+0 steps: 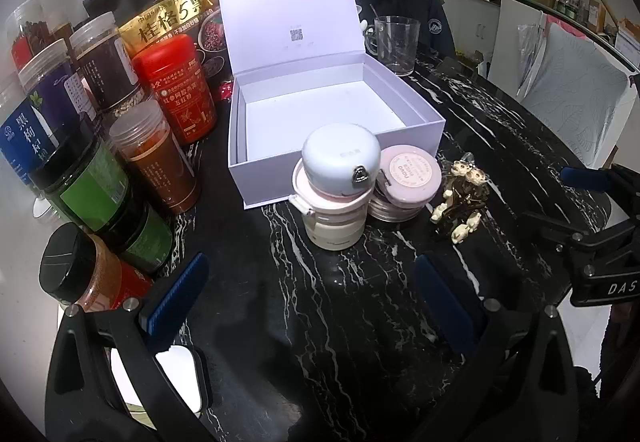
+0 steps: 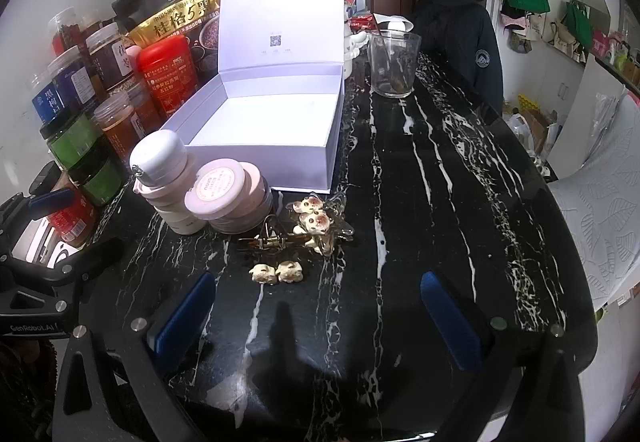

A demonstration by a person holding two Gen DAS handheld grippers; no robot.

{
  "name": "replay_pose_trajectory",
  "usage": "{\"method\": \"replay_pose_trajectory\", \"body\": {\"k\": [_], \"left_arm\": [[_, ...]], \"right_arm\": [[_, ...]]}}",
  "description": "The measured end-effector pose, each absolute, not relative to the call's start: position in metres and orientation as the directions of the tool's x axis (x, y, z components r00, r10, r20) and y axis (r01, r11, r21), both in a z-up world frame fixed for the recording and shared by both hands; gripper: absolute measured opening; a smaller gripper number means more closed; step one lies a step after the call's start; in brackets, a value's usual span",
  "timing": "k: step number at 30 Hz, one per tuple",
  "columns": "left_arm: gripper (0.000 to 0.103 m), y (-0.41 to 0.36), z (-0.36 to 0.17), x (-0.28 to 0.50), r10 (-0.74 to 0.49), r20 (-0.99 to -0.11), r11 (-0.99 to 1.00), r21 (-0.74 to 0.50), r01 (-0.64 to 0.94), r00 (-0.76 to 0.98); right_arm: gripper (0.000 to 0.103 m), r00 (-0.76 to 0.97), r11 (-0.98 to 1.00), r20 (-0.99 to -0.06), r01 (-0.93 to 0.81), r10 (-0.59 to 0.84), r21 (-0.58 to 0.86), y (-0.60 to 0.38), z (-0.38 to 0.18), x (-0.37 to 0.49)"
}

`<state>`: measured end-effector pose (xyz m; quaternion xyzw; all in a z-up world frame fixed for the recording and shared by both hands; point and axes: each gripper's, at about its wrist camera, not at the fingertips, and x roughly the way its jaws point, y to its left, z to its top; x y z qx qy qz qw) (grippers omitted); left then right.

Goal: Organize objects
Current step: 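Move left tool toward white dome item while right tool approaches gold hair clip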

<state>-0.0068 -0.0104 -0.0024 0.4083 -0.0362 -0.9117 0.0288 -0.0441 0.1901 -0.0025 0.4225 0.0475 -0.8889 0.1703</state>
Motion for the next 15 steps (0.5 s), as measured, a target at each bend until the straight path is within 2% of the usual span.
{"method": "replay_pose_trajectory", "body": {"k": [15], "left_arm": [[0.103, -0.0124, -0.0051, -0.0134, -0.075, -0.755, -0.997, 0.079, 0.023, -0.652]], "right_arm": [[0.103, -0.569, -0.937, -0.779, 0.344, -0.263, 0.066, 0.1899, -0.0075, -0.0475]]}}
